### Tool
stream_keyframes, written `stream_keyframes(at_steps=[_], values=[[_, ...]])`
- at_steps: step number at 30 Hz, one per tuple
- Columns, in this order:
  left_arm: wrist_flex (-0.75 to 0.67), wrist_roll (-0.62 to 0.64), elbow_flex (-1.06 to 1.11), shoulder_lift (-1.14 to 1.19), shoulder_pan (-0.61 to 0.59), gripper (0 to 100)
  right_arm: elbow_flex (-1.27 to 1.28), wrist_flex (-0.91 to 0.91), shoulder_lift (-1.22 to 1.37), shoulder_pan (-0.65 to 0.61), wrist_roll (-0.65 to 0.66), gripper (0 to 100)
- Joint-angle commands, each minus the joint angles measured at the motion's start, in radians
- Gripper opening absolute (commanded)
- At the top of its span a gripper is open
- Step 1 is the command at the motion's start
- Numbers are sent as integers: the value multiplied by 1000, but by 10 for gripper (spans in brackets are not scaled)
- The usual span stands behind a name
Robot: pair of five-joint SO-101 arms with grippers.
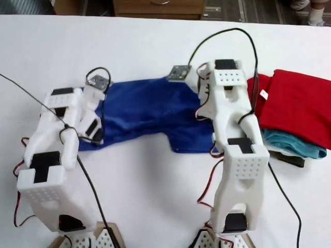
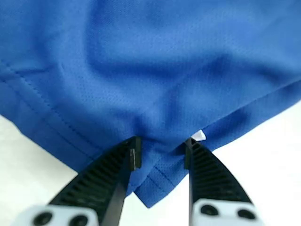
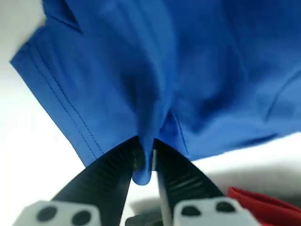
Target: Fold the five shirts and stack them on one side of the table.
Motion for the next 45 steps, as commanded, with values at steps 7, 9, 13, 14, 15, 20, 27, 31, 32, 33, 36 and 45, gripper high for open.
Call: stream_keyframes(at_steps=[7, 9, 13, 14, 15, 20, 27, 31, 32, 33, 36, 45], values=[[-43, 9, -8, 12, 8, 172, -216, -7, -2, -18, 8, 23], [-43, 9, -8, 12, 8, 172, -238, -19, -1, -44, 8, 23], [-43, 9, -8, 12, 8, 172, -239, -62, 1, -85, 8, 24], [-43, 9, -8, 12, 8, 172, -239, -62, 10, -93, 8, 25], [-43, 9, -8, 12, 8, 172, -241, -62, 25, -96, 8, 29], [-43, 9, -8, 12, 8, 172, -249, -50, 82, -85, 8, 170], [-43, 9, -8, 12, 8, 172, -368, 15, 71, -45, 6, 211], [-43, 9, -8, 12, 8, 172, -451, 119, 67, -50, 3, 211], [-43, 9, -8, 12, 8, 172, -451, 125, 67, -51, 3, 211], [-43, 9, -8, 12, 8, 172, -451, 127, 65, -51, 0, 211], [-43, 9, -8, 12, 8, 172, -430, 127, 54, -54, -51, 214], [-43, 9, -8, 12, 8, 172, 153, 111, -265, -156, 8, 214]])
